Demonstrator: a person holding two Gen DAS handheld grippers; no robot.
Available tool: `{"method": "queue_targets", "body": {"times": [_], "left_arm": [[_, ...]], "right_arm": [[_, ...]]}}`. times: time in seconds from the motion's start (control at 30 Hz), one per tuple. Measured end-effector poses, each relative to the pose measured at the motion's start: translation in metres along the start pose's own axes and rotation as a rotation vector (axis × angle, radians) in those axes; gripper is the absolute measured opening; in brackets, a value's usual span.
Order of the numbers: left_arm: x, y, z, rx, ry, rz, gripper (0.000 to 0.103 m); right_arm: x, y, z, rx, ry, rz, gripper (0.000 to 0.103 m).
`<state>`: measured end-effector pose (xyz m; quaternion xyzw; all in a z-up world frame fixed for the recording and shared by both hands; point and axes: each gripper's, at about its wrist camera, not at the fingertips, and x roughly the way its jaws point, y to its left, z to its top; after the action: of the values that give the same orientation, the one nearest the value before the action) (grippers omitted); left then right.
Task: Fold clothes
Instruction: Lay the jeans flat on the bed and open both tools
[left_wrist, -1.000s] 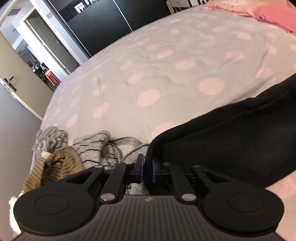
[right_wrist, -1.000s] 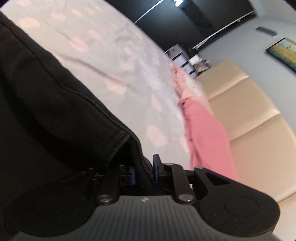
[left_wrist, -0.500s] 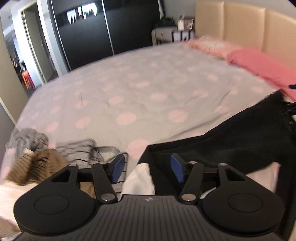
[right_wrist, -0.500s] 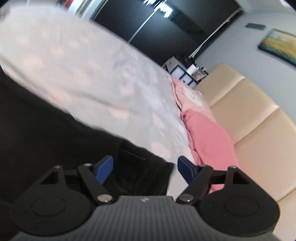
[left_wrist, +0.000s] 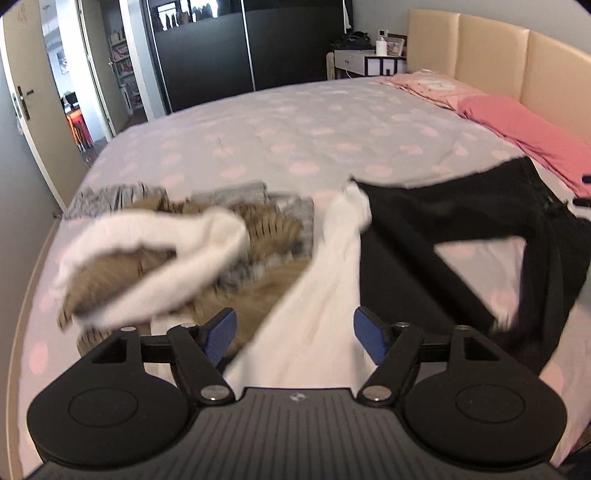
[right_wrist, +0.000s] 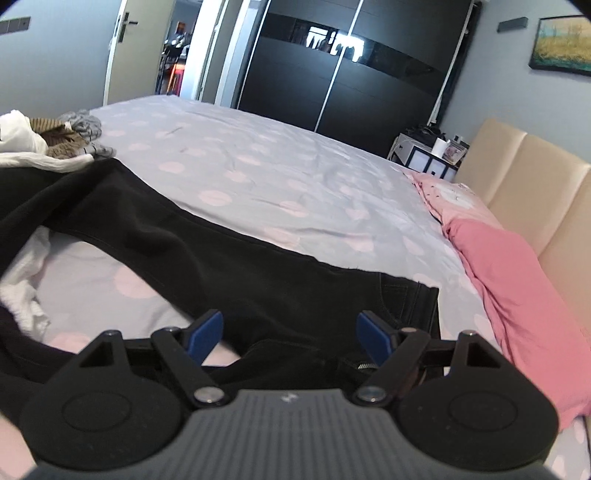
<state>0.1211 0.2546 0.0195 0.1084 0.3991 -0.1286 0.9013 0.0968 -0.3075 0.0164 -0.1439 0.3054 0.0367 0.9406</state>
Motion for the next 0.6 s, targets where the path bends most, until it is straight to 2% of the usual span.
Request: {"method": "queue_targets", "body": {"times": [0.07,0.13,0.3,0.37,0.47,0.57,0.6], "left_arm": [[0.009,-0.009,-0.013,0.025,0.013,0.0,0.074],[0.021,-0.024,-0.023,0.101,0.031,0.017,0.075],[0.058,-0.052,-0.04,0.276,0.077,0.156,0.076],[0.067,-0.05,-0.039,0.257,0.081,0.155,0.075],[0.07,-0.041,-0.035,0.204,0.084,0.133,0.063],[0.068,-0.036,-0.03,0.176,0.083,0.12,0.04],[0.067,-0.035,-0.029,0.168,0.083,0.122,0.029]], "right_arm": [[-0.009,0.006,-0.005,0.039,0.006,0.002,0.082],[-0.013,0.006,-0.009,0.094,0.025,0.011,0.082],[-0.001,0.006,-0.009,0.192,0.042,0.008,0.082],[0.004,0.007,-0.009,0.212,0.05,0.007,0.082],[0.006,0.013,-0.009,0.206,0.053,0.008,0.082],[0.006,0.019,-0.009,0.183,0.044,-0.001,0.082],[0.006,0.02,-0.009,0.177,0.043,-0.004,0.082]]}}
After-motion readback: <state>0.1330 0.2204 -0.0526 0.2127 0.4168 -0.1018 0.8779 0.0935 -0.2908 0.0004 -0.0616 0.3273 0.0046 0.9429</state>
